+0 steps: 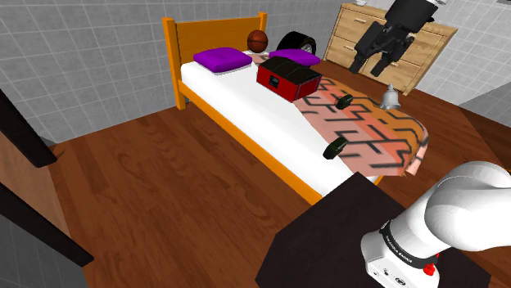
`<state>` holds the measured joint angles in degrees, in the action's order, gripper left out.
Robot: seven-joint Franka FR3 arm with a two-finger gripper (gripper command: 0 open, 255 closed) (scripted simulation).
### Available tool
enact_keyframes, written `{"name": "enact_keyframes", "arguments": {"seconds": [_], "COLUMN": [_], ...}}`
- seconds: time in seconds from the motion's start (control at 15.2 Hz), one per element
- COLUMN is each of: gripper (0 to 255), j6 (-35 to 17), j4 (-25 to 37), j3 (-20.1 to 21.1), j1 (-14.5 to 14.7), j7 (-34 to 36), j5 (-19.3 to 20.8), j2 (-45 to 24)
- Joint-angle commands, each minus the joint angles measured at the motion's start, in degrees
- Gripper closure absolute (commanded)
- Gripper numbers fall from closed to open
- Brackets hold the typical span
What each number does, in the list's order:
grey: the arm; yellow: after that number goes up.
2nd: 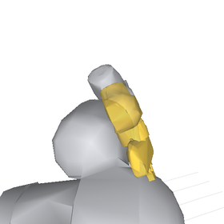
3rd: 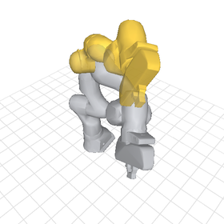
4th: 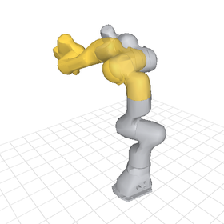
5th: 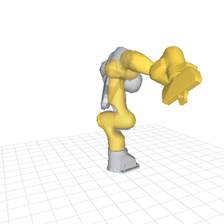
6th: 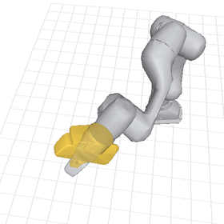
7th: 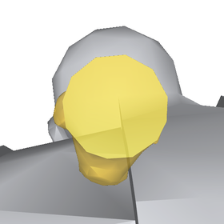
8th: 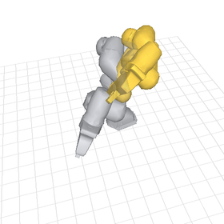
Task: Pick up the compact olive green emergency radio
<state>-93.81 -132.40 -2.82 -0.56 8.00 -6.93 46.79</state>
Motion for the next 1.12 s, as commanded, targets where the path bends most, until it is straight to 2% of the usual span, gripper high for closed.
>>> {"name": "enact_keyframes", "arguments": {"seconds": [0.0, 0.53, 1.06], "gripper": [0, 0, 0], "j6": [0.0, -12.62, -24.67], "j4": [0.0, -4.61, -5.8], "j3": [0.0, -3.01, -6.52], "j1": [0.0, -3.75, -6.96], "j7": [0.0, 0.89, 1.59], "j5": [0.0, 1.58, 2.05], "j2": [0.0, -9.07, -21.0]}}
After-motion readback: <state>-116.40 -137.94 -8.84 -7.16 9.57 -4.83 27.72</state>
